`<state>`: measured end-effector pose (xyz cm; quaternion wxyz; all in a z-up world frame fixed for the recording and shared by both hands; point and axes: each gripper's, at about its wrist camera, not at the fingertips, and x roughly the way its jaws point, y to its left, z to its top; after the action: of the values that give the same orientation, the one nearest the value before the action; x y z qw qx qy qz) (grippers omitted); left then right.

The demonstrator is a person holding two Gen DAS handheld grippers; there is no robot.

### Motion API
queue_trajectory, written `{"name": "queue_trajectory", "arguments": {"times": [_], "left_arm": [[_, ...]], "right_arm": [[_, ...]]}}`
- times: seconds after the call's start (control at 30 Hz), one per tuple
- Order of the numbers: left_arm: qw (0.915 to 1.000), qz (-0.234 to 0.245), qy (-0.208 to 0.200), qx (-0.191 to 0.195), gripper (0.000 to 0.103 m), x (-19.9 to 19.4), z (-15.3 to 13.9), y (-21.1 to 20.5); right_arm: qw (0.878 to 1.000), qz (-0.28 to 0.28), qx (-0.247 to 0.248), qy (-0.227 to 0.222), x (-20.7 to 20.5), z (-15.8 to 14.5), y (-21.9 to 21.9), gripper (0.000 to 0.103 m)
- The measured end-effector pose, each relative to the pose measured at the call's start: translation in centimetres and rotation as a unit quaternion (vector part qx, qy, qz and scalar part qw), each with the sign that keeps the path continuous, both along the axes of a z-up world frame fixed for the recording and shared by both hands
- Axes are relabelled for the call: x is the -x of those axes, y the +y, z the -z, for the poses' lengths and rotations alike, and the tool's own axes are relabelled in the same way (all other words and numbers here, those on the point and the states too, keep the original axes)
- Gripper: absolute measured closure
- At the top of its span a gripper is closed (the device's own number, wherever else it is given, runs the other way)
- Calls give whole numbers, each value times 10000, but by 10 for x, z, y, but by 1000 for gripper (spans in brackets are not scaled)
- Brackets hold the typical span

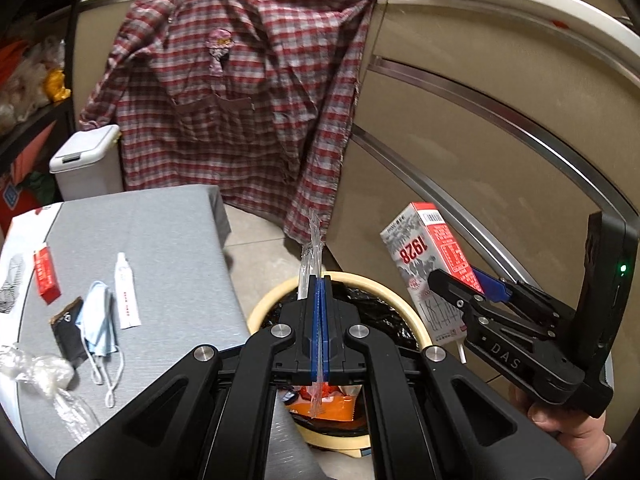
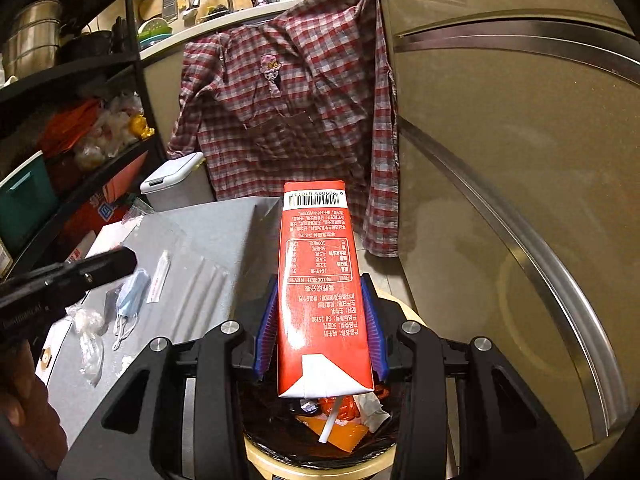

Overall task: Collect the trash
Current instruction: 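Carry the clear wrapper and red-and-white carton over the yellow bin with both tools, then open both tools to drop the wrapper and carton into the bin, then move both open tools back over the table toward the remaining trash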

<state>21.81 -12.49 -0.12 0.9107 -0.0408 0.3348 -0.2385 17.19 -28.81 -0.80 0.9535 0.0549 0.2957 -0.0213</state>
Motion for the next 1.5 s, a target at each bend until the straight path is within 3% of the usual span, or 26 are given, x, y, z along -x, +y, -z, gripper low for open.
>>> {"name": "queue_trajectory", "arguments": {"times": [0.37, 0.43, 0.5, 0.7, 0.73, 0.8, 0.83, 0.87, 1.5], "left_arm": [[9999, 125, 67, -67, 102, -5, 6, -13], [9997, 188, 123, -92, 102, -6, 7, -15], [9997, 141, 113, -139, 101, -9, 7, -17], [9997, 113, 213, -44, 101, -12, 7, -9], [9997, 111, 215, -42, 97, -12, 7, -9], [9997, 103, 214, -48, 78, -12, 7, -10], [9998, 72, 176, -65, 63, -11, 6, -10], [9999, 43, 128, -80, 58, -10, 4, -9], [9997, -216, -38, -107, 58, -7, -3, 10]], "right_arm": [[10000, 11, -29, 13, -2, 2, -6, 64], [10000, 41, -38, 56, -3, 3, -8, 62], [9999, 96, -36, 77, -4, 4, -10, 47], [9999, 155, -58, 31, -2, 1, -13, 47], [9999, 157, -55, 31, -1, 2, -12, 47], [9999, 155, -48, 25, -1, 2, -11, 47], [9999, 152, -54, 30, -2, 2, -12, 47], [9999, 150, -52, 31, -1, 2, -12, 47], [9999, 129, 1, 24, -2, 3, -9, 47]]}}
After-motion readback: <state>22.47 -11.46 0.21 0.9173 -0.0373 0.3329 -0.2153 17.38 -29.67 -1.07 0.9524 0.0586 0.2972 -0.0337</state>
